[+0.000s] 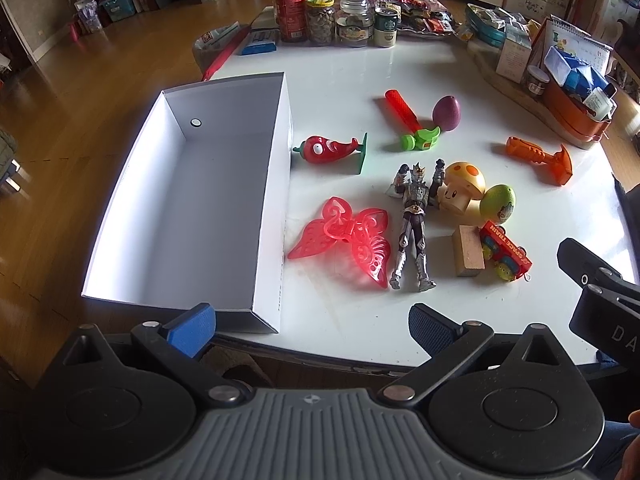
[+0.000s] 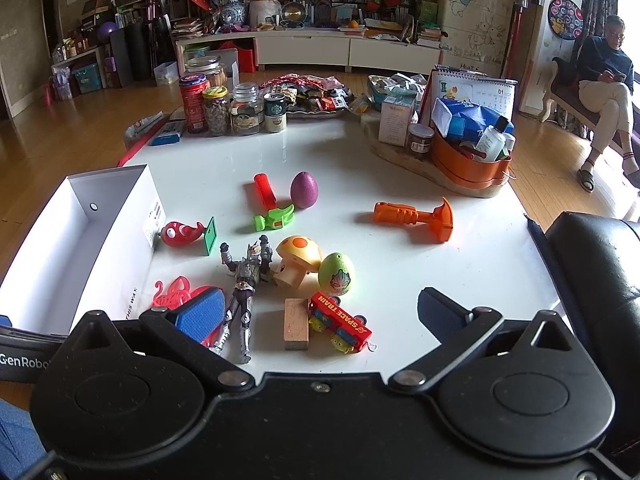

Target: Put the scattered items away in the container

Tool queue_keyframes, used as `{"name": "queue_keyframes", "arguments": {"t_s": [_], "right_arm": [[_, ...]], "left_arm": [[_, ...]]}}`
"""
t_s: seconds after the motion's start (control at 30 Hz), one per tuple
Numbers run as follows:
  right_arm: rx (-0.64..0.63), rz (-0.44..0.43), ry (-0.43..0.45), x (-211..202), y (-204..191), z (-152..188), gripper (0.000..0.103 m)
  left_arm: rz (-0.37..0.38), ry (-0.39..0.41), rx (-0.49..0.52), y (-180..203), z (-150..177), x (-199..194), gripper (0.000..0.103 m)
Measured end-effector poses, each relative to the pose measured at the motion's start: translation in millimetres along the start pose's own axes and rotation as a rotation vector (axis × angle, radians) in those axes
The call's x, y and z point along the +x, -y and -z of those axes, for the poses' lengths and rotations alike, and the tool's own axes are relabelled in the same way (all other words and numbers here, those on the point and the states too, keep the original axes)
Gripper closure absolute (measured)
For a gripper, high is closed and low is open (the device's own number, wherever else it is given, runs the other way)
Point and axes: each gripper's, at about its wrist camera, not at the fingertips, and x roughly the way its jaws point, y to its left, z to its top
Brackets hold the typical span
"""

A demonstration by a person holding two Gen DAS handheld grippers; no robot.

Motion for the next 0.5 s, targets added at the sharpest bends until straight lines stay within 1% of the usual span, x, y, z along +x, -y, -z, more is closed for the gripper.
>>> {"name": "queue_keyframes", "arguments": {"t_s": [0.5], "right_arm": [[-0.002,0.000,0.000,-0.1,-1.0,0.0,0.003]], "left_arm": [[0.008,0.001,-0.001,0.4,0.8,-1.6,0.001]]}}
